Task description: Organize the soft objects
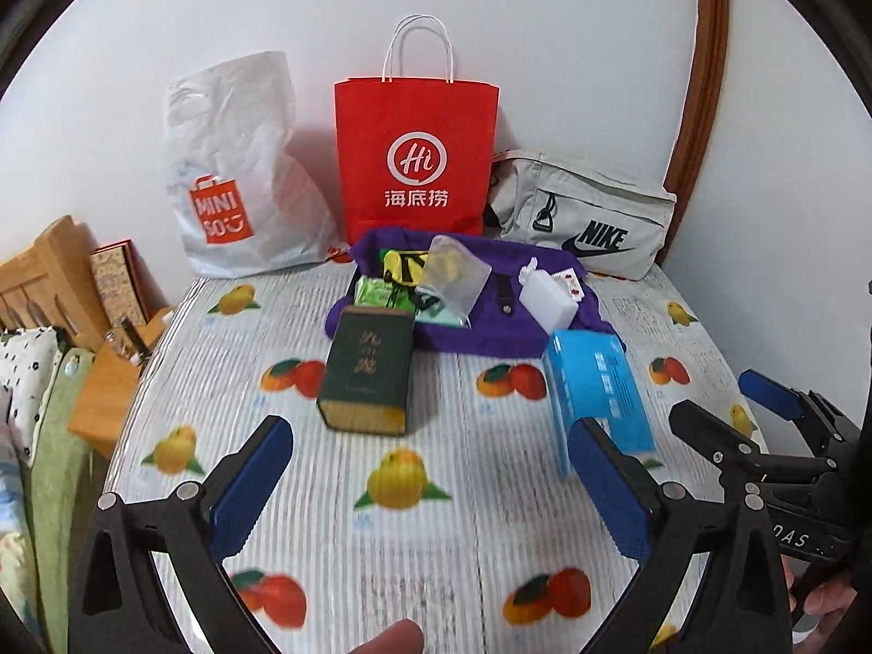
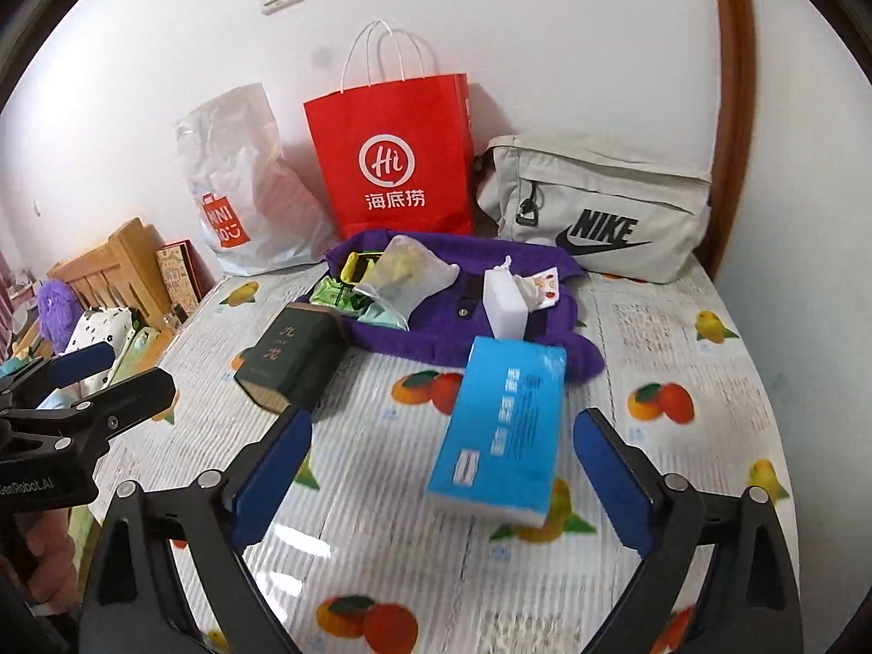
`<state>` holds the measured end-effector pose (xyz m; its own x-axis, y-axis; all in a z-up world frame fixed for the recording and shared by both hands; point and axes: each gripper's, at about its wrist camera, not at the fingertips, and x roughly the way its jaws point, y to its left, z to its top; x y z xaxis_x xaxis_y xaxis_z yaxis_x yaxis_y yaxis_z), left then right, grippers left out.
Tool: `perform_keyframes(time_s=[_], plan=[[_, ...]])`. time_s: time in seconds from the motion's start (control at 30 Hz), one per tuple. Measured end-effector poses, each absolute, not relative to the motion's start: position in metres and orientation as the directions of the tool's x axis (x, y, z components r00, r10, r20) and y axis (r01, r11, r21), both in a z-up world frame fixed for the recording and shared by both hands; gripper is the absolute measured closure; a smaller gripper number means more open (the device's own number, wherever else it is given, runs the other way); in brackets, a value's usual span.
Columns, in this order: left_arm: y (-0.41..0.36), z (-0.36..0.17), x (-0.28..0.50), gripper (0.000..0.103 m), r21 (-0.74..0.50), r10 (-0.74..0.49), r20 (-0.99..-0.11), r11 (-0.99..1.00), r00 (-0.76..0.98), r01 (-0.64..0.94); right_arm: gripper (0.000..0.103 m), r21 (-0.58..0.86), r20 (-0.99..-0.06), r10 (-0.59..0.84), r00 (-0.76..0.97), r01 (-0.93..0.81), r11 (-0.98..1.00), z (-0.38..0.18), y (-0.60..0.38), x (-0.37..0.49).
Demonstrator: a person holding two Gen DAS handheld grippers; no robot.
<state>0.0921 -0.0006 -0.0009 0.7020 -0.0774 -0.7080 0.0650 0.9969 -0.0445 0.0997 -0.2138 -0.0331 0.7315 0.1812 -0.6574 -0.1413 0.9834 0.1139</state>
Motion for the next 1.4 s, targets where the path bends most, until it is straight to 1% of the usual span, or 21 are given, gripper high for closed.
perform_keyframes(time_s=[0.13,0.47,0.83,1.4], plan=[[-0.001,-0.004,0.062,0.001,-0.036,-0.059,-0.693,0.998,0.719,0.048,0.004,0.114,-0.644,0.172,0.746,-0.128,0.985,-0.035,-0.218,0.073],[-0.012,-0.006,0.010,0.001,0.001,-0.042,-0.665,0.998,0.745,0.057,0.004,0.101,-0.620,0.162,0.768,-0.127,0.987,-0.038,-0.224,0.019],[-0.013,-0.004,-0.001,0.001,0.002,-0.042,-0.653,0.998,0.756,0.056,0.004,0.086,-0.604,0.157,0.782,-0.132,0.987,-0.037,-0.224,0.003],[-0.009,-0.005,-0.008,0.001,0.000,-0.034,-0.651,0.999,0.758,0.044,0.004,0.061,-0.604,0.150,0.782,-0.143,0.988,-0.037,-0.218,-0.003]])
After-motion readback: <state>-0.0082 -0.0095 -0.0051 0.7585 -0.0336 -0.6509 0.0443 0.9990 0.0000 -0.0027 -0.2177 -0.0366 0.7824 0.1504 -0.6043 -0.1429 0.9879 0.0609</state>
